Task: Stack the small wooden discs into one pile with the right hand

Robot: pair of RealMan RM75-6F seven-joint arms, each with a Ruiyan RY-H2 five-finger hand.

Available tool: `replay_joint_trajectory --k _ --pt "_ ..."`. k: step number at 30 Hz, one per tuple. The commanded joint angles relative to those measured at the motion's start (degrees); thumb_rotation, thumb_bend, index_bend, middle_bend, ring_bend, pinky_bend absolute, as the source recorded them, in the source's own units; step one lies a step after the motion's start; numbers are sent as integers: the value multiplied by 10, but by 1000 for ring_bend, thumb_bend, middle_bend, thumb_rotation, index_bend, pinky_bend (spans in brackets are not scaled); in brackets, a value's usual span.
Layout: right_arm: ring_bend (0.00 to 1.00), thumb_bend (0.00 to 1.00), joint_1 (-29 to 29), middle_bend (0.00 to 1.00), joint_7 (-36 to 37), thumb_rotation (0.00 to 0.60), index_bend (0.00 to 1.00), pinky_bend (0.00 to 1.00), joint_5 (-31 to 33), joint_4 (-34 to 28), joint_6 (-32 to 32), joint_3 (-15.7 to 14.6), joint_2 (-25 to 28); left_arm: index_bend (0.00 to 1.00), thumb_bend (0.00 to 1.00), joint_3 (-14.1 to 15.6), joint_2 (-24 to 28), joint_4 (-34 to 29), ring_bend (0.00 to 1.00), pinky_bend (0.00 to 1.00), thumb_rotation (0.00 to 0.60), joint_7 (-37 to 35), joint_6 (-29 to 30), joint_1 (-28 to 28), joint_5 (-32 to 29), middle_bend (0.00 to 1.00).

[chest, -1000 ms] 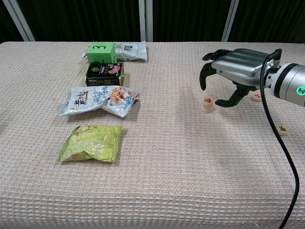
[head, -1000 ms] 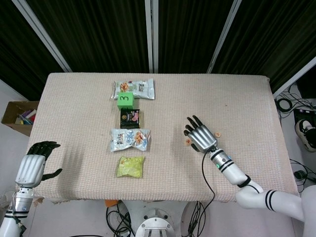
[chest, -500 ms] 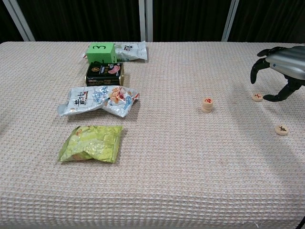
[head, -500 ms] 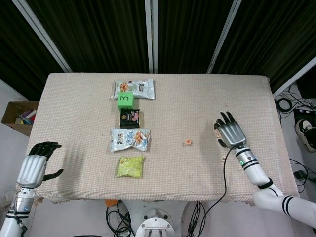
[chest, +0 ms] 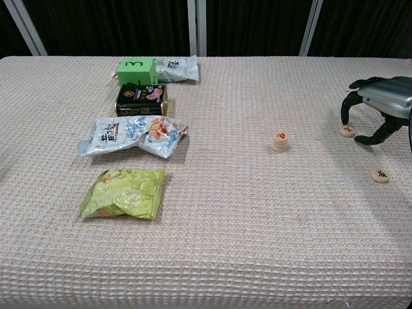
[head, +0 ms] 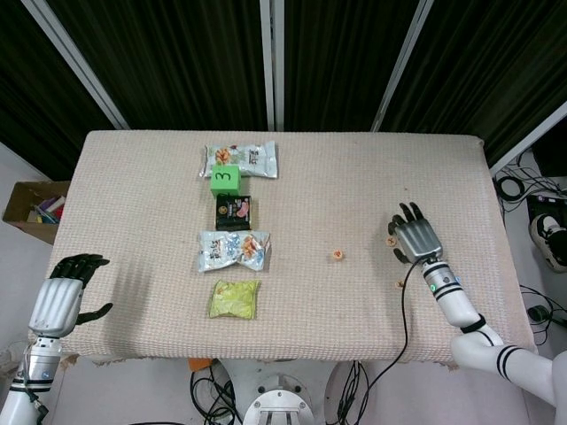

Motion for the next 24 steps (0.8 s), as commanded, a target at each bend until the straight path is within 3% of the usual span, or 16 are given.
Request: replay_joint_trajectory --k 1,8,14,24 --pt "0 268 2 265 3 600 416 0 -2 5 -3 3 -3 258 85 0 0 0 169 185 600 0 -1 0 0 227" --pt "0 278 9 274 10 600 434 0 -6 19 -14 6 -13 258 86 1 0 1 170 186 600 0 -2 1 -3 226" --pt "0 339 6 315 25 600 557 0 -22 20 1 7 -14 258 86 1 0 2 170 185 600 -2 0 3 -4 226" --pt "0 343 22 300 8 600 571 0 -70 -115 26 13 42 258 86 3 -1 1 170 185 600 -2 4 6 -1 226"
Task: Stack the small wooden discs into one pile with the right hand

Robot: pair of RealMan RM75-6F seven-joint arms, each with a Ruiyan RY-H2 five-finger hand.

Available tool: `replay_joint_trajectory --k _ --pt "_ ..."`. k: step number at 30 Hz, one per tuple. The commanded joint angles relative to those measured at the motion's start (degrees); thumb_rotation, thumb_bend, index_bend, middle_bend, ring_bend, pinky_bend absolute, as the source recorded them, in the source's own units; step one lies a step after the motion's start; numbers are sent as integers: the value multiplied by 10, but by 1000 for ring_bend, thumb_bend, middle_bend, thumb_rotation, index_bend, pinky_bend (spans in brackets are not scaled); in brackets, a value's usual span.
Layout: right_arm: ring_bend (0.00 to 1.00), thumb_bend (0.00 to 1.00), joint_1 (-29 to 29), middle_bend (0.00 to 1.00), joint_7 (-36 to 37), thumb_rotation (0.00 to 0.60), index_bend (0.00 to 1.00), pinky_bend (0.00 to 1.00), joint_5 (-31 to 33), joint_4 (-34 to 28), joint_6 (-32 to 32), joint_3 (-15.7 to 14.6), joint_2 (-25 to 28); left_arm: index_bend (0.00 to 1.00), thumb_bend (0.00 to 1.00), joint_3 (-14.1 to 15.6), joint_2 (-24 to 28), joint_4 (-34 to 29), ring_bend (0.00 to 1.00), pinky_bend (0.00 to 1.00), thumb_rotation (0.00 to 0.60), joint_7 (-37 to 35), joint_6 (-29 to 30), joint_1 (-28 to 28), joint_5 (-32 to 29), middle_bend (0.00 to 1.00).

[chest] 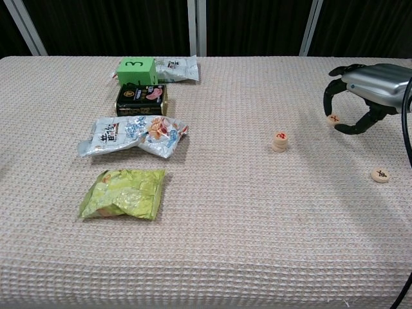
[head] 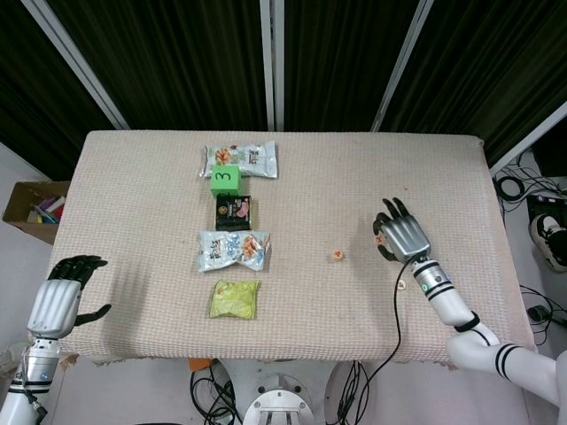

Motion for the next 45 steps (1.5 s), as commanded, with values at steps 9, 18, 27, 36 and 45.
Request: replay_joint_trajectory --k 9,18,27,36,45 --pt "0 343 41 292 -76 600 546 0 -14 -95 -27 5 18 258 85 3 -3 7 170 185 600 -10 8 10 -2 226" --pt "0 339 49 286 -103 600 527 0 -7 -98 -37 -2 7 257 86 3 -7 14 169 186 600 -16 5 9 -2 223" --pt "0 337 57 283 -110 600 511 0 -9 -88 -38 -4 -5 256 86 1 -7 16 170 185 600 -18 4 9 -2 222" --pt "0 333 62 281 -107 600 491 0 -10 -81 -38 -4 -13 256 86 1 -7 17 169 185 600 -20 5 10 -3 222" --pt "0 328 63 280 -110 600 470 0 -7 -81 -36 -6 -14 255 85 1 -7 19 170 185 600 -21 3 9 -3 222"
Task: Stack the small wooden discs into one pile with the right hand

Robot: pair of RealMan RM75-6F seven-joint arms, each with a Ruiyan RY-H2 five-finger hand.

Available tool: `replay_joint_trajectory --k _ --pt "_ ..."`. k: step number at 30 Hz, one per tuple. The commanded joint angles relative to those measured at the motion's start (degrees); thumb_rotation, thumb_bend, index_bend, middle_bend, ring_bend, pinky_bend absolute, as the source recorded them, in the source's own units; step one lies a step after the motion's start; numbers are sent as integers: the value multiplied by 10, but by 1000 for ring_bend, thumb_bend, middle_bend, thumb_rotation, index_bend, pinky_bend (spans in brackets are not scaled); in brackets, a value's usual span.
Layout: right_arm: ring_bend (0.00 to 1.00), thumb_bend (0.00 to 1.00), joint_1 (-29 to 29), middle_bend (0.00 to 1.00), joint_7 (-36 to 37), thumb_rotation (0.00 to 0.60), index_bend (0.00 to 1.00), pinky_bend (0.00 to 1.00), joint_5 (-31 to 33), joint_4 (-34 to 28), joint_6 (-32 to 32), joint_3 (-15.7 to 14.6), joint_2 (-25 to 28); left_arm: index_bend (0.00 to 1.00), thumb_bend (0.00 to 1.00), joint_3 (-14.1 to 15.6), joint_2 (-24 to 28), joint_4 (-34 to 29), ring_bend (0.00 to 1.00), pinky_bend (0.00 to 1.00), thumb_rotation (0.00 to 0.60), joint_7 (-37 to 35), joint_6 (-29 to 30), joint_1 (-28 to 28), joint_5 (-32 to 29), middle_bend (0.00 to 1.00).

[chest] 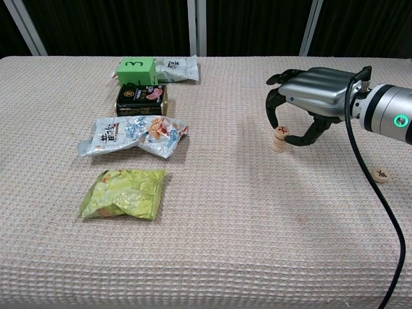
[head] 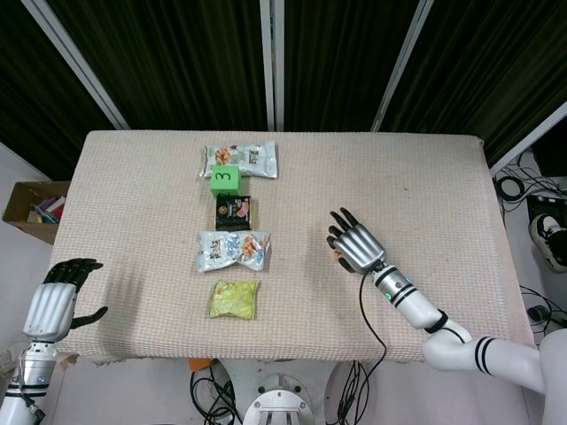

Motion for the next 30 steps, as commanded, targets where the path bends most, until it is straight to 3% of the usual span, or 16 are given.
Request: replay_joint_trajectory --k 1,18,24,30 --pt "0 328 0 280 -1 600 465 0 2 1 0 -1 0 255 85 0 0 1 169 185 600 0 -1 0 0 222" --pt "0 261 -4 267 4 600 374 0 -6 -4 12 -6 3 253 85 -1 -1 3 169 184 600 -2 -4 -2 0 222" --pt "0 192 -52 250 23 600 328 0 -20 -48 99 -5 44 252 86 -1 -2 6 169 184 600 -6 -1 0 -1 222" --pt "0 178 -129 286 54 600 362 0 -42 -102 187 -40 103 252 86 -2 -4 10 169 184 600 -10 -2 -2 1 222"
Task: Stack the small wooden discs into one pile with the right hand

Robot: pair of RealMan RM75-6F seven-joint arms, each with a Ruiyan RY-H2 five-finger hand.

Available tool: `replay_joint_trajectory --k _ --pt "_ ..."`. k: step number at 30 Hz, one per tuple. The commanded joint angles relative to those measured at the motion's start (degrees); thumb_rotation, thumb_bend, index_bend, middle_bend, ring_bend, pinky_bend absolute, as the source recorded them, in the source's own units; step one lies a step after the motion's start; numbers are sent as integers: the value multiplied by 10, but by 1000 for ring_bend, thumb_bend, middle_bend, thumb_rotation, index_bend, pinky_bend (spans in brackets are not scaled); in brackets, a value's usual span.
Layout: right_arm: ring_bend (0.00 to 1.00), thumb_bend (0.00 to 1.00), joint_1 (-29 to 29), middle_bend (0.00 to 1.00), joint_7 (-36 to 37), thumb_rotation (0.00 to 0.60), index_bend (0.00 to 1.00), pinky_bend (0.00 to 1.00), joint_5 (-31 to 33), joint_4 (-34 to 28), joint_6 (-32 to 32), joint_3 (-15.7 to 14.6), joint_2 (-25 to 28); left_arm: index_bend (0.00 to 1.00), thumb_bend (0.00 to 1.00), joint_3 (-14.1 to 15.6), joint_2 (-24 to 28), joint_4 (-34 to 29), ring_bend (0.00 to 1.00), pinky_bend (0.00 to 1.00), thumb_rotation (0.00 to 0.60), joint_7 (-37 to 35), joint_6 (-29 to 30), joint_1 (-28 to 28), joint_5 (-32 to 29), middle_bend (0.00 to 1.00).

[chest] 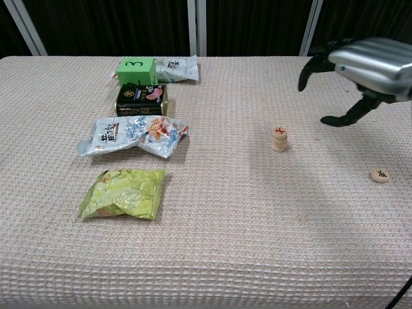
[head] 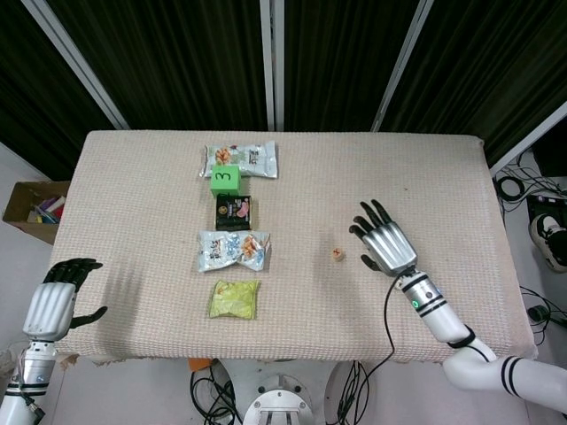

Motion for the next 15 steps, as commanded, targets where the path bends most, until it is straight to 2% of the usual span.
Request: replay_joint_trajectory --k 1,4,7,15 --pt "0 178 -55 291 30 600 382 0 -22 -36 44 -37 43 252 86 0 -1 0 169 184 600 0 1 -2 3 222" --pt "0 179 -78 293 36 600 414 0 -35 -27 40 -70 48 252 86 0 -3 -1 169 184 600 2 1 -3 6 222" --pt "0 179 -94 288 42 600 419 0 -42 -2 37 -87 39 252 85 0 -3 -3 169 184 600 4 3 -3 8 222" --pt "0 219 -109 285 69 600 423 0 -41 73 21 -87 4 252 86 1 0 -14 169 184 600 15 5 -4 13 222"
